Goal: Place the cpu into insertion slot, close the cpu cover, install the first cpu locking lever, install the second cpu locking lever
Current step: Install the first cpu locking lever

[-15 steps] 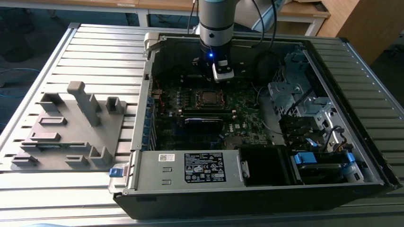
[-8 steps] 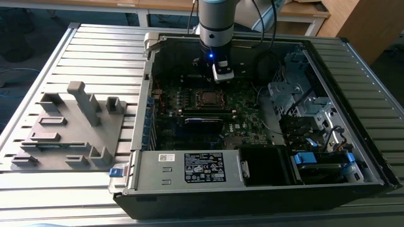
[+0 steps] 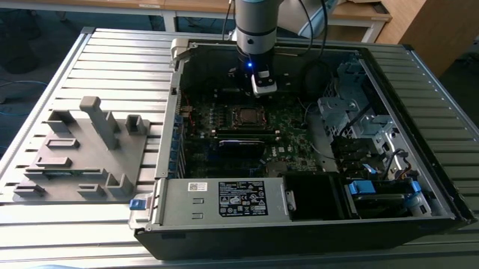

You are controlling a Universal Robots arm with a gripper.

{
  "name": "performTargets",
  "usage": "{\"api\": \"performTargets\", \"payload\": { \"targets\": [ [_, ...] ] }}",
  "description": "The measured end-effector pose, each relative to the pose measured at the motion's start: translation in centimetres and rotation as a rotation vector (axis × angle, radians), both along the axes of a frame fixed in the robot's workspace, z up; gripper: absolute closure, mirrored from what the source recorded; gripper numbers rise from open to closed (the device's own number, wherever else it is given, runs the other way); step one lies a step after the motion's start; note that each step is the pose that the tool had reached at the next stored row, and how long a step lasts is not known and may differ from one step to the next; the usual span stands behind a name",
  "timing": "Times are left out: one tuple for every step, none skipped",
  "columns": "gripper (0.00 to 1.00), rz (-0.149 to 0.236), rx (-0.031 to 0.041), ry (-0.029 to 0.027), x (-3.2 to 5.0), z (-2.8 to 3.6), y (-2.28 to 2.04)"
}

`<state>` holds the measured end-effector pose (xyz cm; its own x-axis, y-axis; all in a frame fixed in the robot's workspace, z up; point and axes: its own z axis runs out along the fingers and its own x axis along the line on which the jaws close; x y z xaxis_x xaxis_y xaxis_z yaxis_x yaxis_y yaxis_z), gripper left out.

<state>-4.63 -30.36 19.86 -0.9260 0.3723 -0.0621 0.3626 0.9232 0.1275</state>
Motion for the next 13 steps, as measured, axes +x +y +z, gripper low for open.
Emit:
{"api": "performTargets", "payload": {
  "targets": [
    [0.89,-0.001,0.0000,-0.0001,-0.02,0.00,0.02],
    [0.89,-0.001,0.0002,-0.0015,-0.10,-0.01,0.02],
    [0.89,-0.001,0.0012,-0.0050,-0.20,-0.03,0.02],
    [0.89,-0.001,0.0019,-0.0094,-0.24,-0.05,0.02],
    [0.89,-0.001,0.0023,-0.0145,-0.28,-0.08,0.02],
    [0.89,-0.001,0.0025,-0.0195,-0.32,-0.11,0.03],
    [0.89,-0.001,0.0026,-0.0251,-0.35,-0.14,0.03],
    [0.89,-0.001,0.0026,-0.0307,-0.38,-0.17,0.03],
    [0.89,-0.001,0.0025,-0.0341,-0.39,-0.18,0.03],
    [0.89,-0.001,0.0025,-0.0347,-0.39,-0.18,0.03],
    [0.89,-0.001,0.0025,-0.0349,-0.39,-0.18,0.03],
    [0.89,-0.001,0.0025,-0.0351,-0.39,-0.18,0.03],
    [0.89,-0.001,0.0025,-0.0352,-0.39,-0.18,0.02]
  ]
}}
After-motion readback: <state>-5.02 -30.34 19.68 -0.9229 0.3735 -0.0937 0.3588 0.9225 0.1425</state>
